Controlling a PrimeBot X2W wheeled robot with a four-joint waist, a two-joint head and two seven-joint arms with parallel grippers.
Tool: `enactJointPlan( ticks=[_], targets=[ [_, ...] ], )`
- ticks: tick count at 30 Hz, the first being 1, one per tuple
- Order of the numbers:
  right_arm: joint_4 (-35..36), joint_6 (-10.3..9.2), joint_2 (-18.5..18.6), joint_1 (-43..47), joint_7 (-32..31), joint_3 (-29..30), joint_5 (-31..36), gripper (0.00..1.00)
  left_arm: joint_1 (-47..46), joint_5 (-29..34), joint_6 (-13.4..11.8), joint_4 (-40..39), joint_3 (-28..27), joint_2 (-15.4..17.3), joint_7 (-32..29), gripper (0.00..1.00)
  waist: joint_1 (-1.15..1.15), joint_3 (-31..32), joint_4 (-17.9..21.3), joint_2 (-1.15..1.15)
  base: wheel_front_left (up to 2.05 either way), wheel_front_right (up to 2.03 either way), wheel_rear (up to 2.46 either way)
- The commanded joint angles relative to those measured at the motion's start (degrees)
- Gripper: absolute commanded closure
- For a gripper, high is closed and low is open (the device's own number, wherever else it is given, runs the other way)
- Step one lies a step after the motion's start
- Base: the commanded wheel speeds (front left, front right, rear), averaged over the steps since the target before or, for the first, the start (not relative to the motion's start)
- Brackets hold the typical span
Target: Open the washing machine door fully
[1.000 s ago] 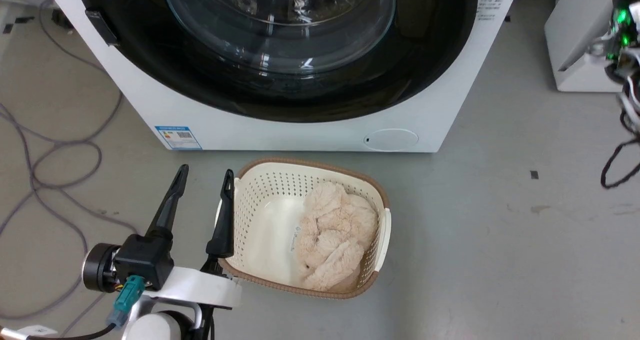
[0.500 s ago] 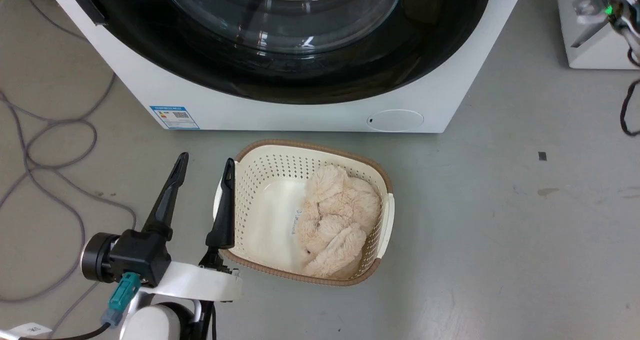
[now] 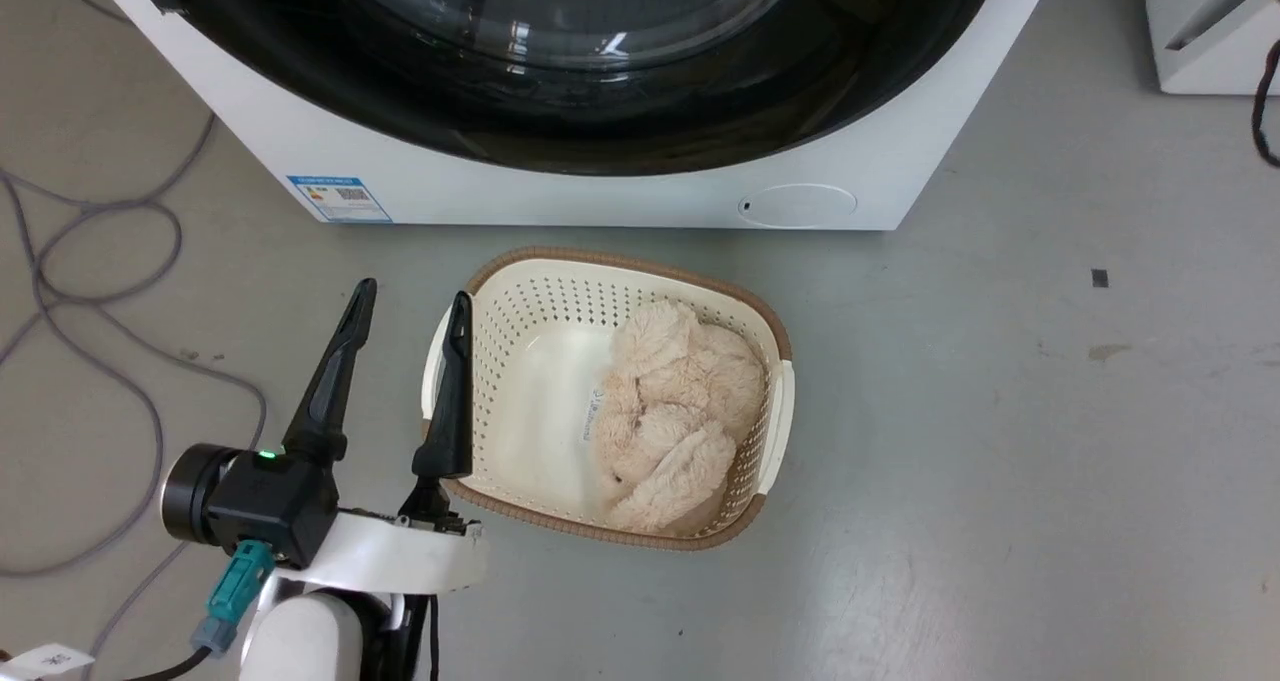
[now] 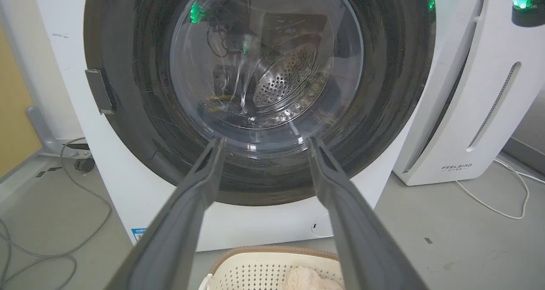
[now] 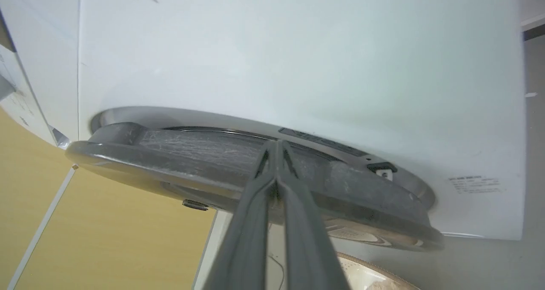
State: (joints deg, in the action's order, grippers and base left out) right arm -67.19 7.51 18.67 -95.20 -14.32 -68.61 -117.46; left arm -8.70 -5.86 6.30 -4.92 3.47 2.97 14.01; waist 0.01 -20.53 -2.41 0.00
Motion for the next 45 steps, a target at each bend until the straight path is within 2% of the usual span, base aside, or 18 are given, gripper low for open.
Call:
enactJointPlan(
  ticks=[1, 4, 13, 27, 37, 45],
  targets=[
    [-1.9, -0.02, -0.2, -2.8, -0.9, -1.9, -2.4, 1.00, -1.3, -0.5, 0.4, -0.4, 0.3, 0.0, 0.6, 0.00, -0.01, -0.4, -0.2, 0.00, 0.00, 0.00, 0.00],
    [-3.7, -0.02, -0.9, -4.8, -2.2, -3.9, -3.9, 1.00, -1.6, -0.7, 0.4, -0.5, 0.4, 0.0, 1.0, 0.00, -0.01, -0.8, -0.3, 0.00, 0.00, 0.00, 0.00],
    [-3.3, -0.02, -3.8, -2.9, -4.9, -4.4, 0.0, 1.00, -1.7, -0.9, 0.2, -0.5, 0.5, -0.1, 1.0, 0.00, -0.01, -0.9, -0.3, 0.00, 0.00, 0.00, 0.00],
    [-4.5, -0.02, -6.4, 1.1, -4.7, -4.4, 1.5, 1.00, -1.6, -1.0, 0.1, -0.5, 0.7, -0.1, 1.0, 0.00, -0.01, -1.2, -0.6, 0.00, 0.00, 0.00, 0.00],
    [-1.2, -0.02, -5.3, 5.0, -8.4, -4.3, 1.1, 1.00, -0.9, -1.1, -0.4, 0.4, 1.1, -0.1, 1.0, 0.00, -0.01, 1.2, -0.5, 0.00, 0.00, 0.00, 0.00],
    [8.6, -0.02, -1.9, 14.2, -12.1, -3.7, -1.0, 1.00, 1.5, -0.1, -0.6, 2.9, 1.9, -0.1, 1.0, 0.00, -0.01, 7.0, -1.3, 0.00, 0.00, 0.00, 0.00]
  ],
)
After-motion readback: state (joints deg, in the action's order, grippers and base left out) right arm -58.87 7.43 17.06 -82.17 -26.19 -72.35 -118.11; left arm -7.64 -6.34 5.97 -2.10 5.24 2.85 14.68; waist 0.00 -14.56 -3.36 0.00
